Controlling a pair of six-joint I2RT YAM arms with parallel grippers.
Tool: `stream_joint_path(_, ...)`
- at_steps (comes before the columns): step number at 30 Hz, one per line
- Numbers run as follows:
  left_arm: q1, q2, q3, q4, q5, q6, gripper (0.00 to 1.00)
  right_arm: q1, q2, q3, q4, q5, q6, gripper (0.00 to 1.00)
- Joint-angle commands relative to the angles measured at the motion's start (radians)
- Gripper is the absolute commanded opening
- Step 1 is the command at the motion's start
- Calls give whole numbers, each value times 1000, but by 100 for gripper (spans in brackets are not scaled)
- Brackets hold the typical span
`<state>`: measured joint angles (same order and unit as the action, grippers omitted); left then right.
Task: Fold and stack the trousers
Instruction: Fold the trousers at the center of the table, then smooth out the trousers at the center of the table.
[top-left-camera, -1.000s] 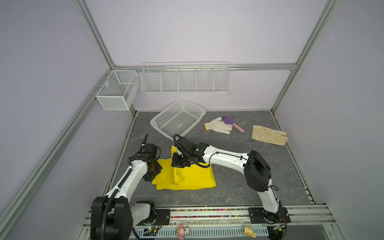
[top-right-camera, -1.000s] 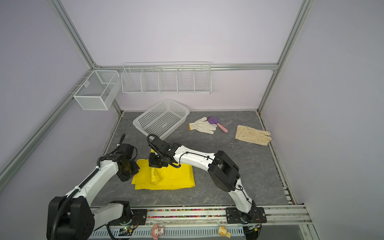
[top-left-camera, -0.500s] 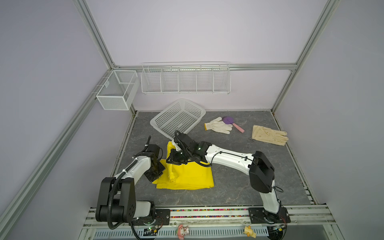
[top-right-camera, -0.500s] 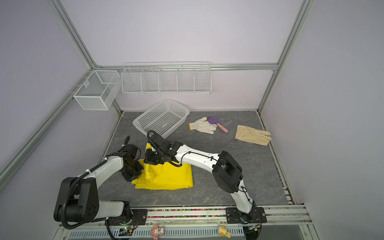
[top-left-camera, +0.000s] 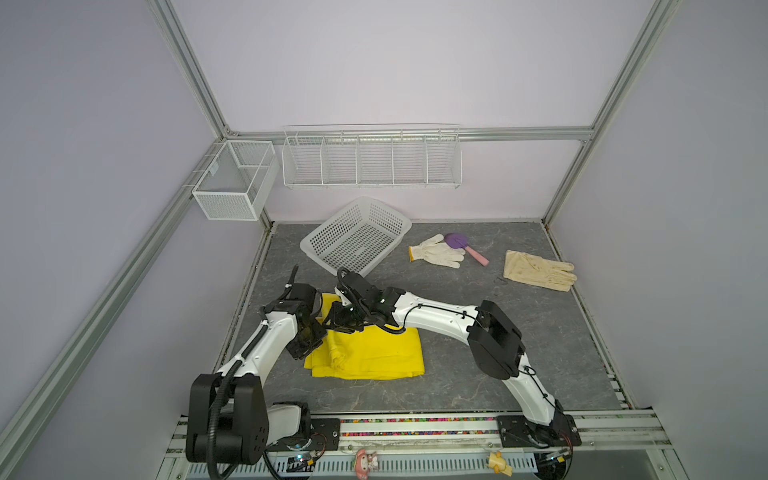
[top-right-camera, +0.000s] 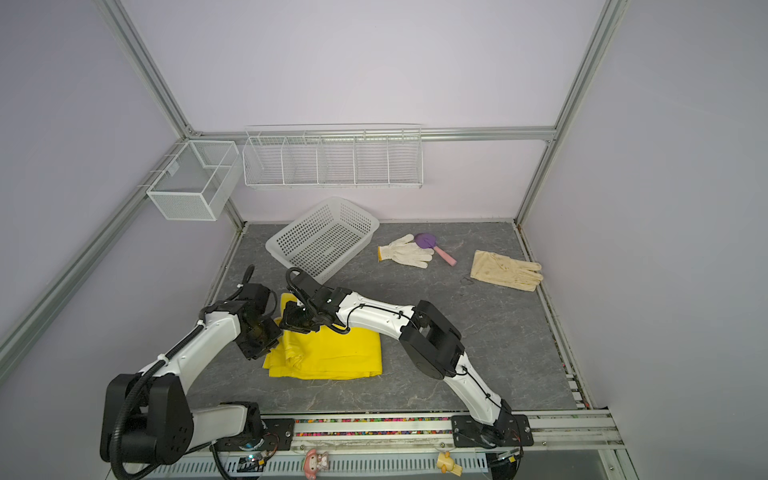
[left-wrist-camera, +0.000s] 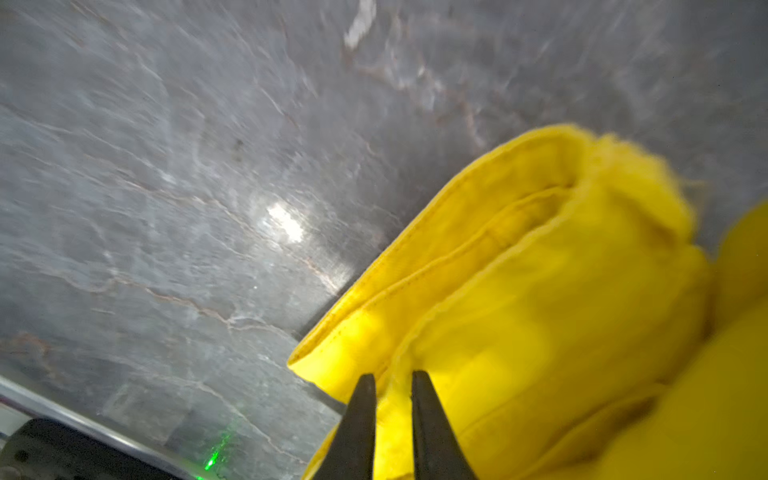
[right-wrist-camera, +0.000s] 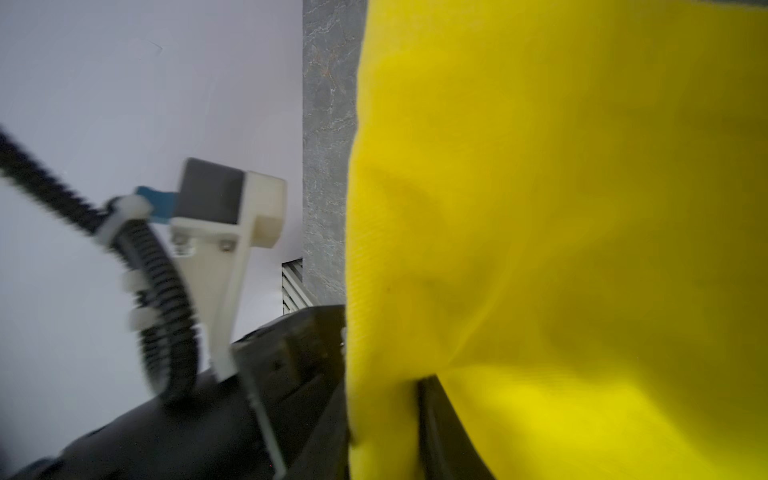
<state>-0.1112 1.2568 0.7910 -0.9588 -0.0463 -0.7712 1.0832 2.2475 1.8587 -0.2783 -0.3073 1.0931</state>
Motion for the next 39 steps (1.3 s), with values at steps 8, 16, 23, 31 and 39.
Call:
stream_joint_path(8, 4, -100, 170, -221, -157, 41, 40, -28, -57, -14, 48, -29, 4, 38)
stream_joint_path(16, 3, -150, 32, -30, 181, 37, 49, -152, -303, -243, -101, 44, -173, 47)
stream_joint_path(23, 2, -122, -108, 65, 198, -8, 46, -241, -326, -356, -173, 52, -348, 45)
stream_joint_path(31, 2, -84, -198, 84, 110, -43, 36, -279, -231, -320, -228, 154, -576, 40)
stream_joint_path(39, 2, -20, -163, 68, 71, -34, 33, -322, -161, -316, -259, 235, -758, 41)
